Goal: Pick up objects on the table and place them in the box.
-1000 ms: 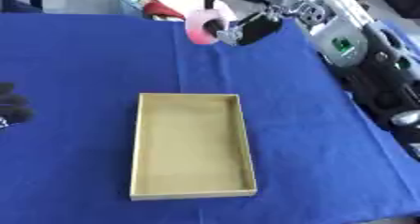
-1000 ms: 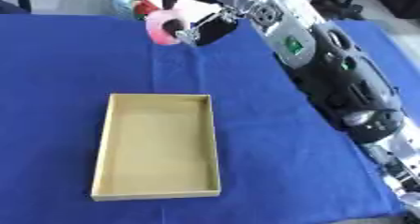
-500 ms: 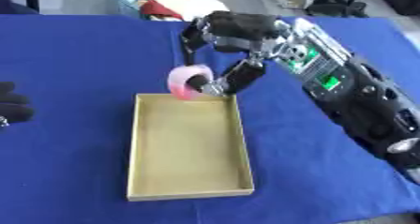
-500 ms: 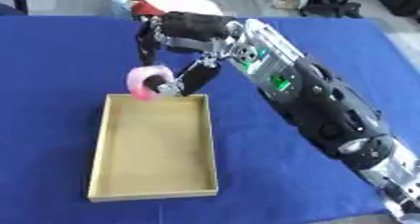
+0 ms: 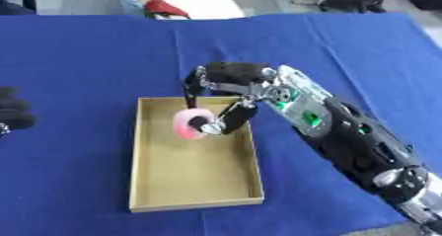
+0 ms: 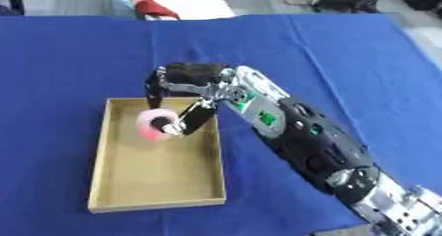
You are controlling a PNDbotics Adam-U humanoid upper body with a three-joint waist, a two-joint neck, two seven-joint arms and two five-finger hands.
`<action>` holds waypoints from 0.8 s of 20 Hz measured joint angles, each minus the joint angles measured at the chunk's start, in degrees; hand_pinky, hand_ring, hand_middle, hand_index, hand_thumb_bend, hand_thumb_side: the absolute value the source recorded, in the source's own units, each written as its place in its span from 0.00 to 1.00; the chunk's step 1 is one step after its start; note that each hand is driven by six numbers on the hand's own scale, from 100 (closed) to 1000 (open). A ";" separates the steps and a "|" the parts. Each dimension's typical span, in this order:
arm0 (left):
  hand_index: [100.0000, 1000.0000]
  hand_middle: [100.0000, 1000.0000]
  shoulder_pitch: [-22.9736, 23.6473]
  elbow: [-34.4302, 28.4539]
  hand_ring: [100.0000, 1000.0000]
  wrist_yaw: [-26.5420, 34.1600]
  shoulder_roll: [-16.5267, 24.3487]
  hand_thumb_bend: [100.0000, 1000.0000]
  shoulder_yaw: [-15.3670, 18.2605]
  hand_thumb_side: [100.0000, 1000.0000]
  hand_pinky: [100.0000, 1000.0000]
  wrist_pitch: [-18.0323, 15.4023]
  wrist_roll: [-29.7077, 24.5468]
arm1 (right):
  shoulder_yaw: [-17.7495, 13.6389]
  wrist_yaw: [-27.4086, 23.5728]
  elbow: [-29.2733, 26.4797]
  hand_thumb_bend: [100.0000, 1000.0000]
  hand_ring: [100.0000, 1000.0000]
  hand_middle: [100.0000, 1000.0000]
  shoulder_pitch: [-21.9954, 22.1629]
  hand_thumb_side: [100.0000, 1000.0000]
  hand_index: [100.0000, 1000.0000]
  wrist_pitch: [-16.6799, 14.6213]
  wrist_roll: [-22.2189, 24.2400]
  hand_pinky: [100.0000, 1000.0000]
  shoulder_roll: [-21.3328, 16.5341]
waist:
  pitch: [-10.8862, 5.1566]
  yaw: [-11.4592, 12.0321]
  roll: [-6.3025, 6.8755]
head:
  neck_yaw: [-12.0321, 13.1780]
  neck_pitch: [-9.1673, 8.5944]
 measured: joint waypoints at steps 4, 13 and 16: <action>0.81 0.61 0.03 0.01 0.63 -0.14 -0.02 0.00 0.00 0.84 0.72 0.02 -0.14 | 0.41 1.87 0.73 0.00 0.61 0.49 0.47 0.11 0.24 -1.02 -0.17 0.59 1.25 | 0.00 -0.27 0.11 | -0.01 0.02; 0.81 0.61 0.11 0.02 0.63 -0.16 -0.16 0.00 0.00 0.84 0.72 0.04 -0.29 | 0.85 4.83 1.32 0.00 0.70 0.61 0.90 0.48 0.82 -2.02 1.47 0.65 2.36 | -0.02 -0.67 0.26 | -0.01 0.03; 0.81 0.61 0.21 0.02 0.63 -0.16 -0.28 0.00 0.01 0.84 0.72 0.05 -0.30 | 0.06 6.10 0.12 0.00 0.73 0.65 0.15 0.56 0.88 -1.45 2.19 0.68 1.14 | -0.12 -0.81 0.27 | 0.04 0.03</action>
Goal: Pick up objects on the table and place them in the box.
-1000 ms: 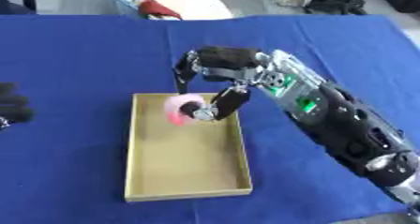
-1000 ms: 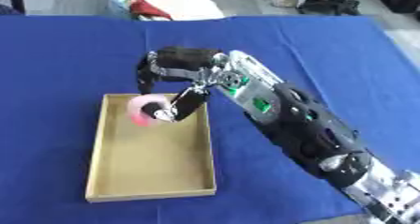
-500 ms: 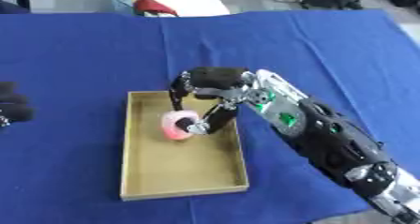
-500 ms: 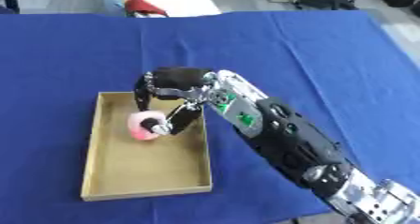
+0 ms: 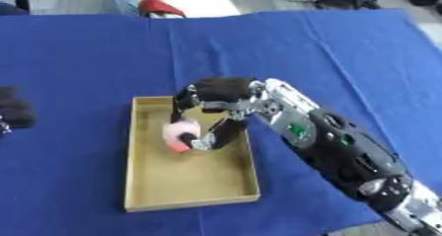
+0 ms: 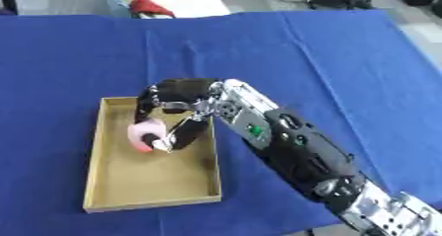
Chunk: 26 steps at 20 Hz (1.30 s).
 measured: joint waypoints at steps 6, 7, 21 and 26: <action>0.81 0.61 0.31 0.26 0.63 0.00 0.00 0.00 0.01 0.83 0.72 0.01 -0.01 | -2.07 -0.19 -6.03 0.00 0.75 0.71 -1.97 0.52 0.90 1.36 2.14 0.72 -5.28 | -0.36 -0.62 -0.06 | 0.32 0.02; 0.81 0.61 0.31 0.29 0.63 0.01 0.00 0.00 0.01 0.83 0.72 0.01 -0.02 | -2.62 -0.47 -7.39 0.00 0.75 0.71 -2.09 0.51 0.90 1.66 2.41 0.72 -6.41 | -0.40 -0.76 -0.05 | 0.44 0.02; 0.81 0.61 0.56 0.32 0.64 -0.09 0.00 0.00 0.34 0.84 0.72 0.05 -0.18 | -14.49 -6.39 -21.71 0.00 0.72 0.63 4.46 0.04 0.88 8.30 -6.10 0.67 -13.29 | -0.44 -1.35 0.06 | 2.75 0.00; 0.81 0.61 0.69 0.32 0.64 -0.33 -0.01 0.00 0.35 0.84 0.72 0.06 -0.23 | -16.59 -6.62 -22.04 0.00 0.72 0.61 6.98 0.02 0.88 9.07 -9.86 0.66 -12.51 | -0.41 -1.68 0.24 | 3.56 -0.01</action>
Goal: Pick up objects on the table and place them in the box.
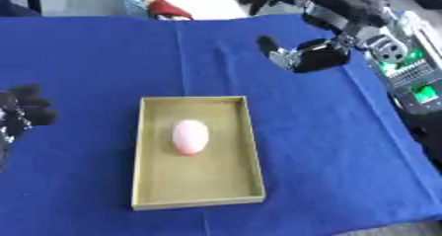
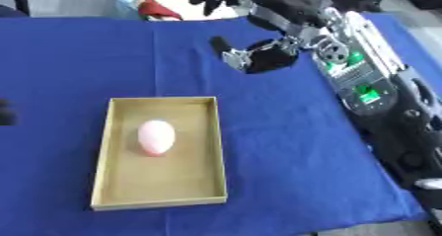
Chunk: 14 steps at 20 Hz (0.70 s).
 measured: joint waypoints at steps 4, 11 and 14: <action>0.81 0.61 0.05 0.01 0.64 -0.10 -0.16 0.00 0.00 0.84 0.72 0.01 -0.02 | -0.88 0.00 0.00 0.00 0.71 0.60 1.09 0.02 0.88 0.26 -1.43 0.65 0.96 | 0.01 -0.48 0.15 | 0.44 0.00; 0.81 0.62 0.13 0.01 0.64 -0.16 -0.16 0.00 0.00 0.85 0.72 0.01 -0.03 | -1.23 0.00 0.03 0.00 0.71 0.60 1.93 0.03 0.88 0.32 -2.11 0.65 2.10 | 0.01 -0.47 0.35 | 2.57 0.01; 0.81 0.62 0.18 0.01 0.64 -0.17 -0.16 0.00 0.00 0.84 0.72 0.01 -0.03 | -1.23 0.01 0.13 0.00 0.71 0.60 2.20 0.03 0.88 0.25 -2.20 0.65 2.30 | 0.01 -0.65 0.54 | 4.23 0.30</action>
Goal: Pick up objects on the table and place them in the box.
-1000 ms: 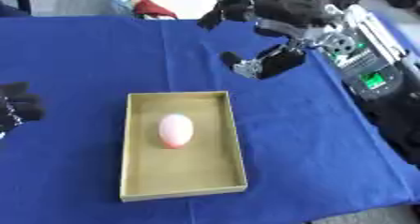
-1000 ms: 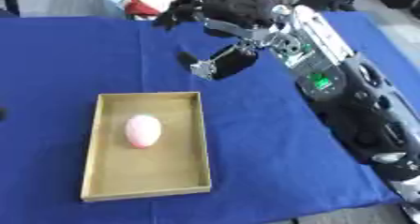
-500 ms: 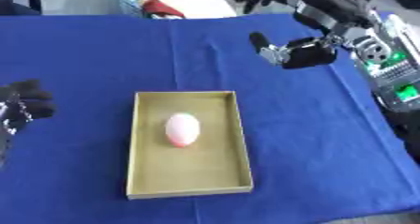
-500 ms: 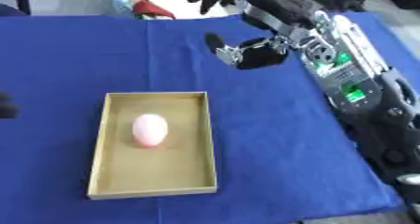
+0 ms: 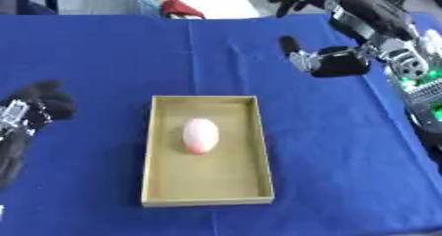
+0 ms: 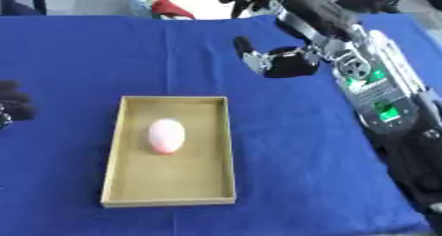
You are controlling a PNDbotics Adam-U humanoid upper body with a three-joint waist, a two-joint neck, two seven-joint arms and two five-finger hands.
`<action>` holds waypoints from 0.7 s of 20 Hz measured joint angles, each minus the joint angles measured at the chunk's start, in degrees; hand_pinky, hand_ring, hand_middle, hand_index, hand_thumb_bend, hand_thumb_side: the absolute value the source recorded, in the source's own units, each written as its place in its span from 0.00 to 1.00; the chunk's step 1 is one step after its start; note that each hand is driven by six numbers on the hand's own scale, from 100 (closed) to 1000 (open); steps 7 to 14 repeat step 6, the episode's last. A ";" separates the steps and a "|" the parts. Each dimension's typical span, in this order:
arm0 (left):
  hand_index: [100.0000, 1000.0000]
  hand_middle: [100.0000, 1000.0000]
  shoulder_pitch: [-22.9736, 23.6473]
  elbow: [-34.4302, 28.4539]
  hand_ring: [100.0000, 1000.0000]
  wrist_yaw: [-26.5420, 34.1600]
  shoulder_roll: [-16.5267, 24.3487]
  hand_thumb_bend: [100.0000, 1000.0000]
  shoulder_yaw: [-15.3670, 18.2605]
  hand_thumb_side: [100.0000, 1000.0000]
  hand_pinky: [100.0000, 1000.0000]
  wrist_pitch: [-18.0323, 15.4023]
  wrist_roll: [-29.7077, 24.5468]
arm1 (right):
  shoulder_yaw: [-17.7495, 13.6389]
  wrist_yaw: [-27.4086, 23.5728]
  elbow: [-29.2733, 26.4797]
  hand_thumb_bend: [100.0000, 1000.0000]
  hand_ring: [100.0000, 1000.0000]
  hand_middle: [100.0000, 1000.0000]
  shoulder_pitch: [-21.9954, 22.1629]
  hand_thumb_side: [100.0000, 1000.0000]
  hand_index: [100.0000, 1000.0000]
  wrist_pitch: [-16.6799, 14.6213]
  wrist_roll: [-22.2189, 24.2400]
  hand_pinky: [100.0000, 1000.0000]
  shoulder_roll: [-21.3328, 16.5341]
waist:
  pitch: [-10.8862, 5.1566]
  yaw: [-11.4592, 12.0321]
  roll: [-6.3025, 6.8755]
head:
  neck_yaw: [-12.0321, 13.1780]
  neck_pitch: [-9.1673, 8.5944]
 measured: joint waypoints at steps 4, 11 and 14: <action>0.81 0.62 0.01 0.00 0.64 0.00 0.00 0.00 0.00 0.85 0.72 0.00 0.00 | -0.19 0.02 0.26 0.00 0.71 0.60 0.24 0.04 0.88 0.00 -0.05 0.65 0.06 | 0.00 -0.01 0.00 | 1.25 0.47; 0.81 0.62 0.02 0.00 0.64 -0.01 0.00 0.00 0.00 0.84 0.72 -0.01 -0.01 | -0.25 0.02 0.28 0.00 0.71 0.60 0.28 0.04 0.88 -0.01 -0.05 0.65 0.21 | 0.00 -0.27 0.05 | 1.49 0.68; 0.81 0.62 0.02 0.00 0.64 -0.01 0.00 0.00 0.00 0.84 0.72 -0.01 -0.01 | -0.25 0.02 0.28 0.00 0.71 0.60 0.28 0.04 0.88 -0.01 -0.05 0.65 0.21 | 0.00 -0.27 0.05 | 1.49 0.68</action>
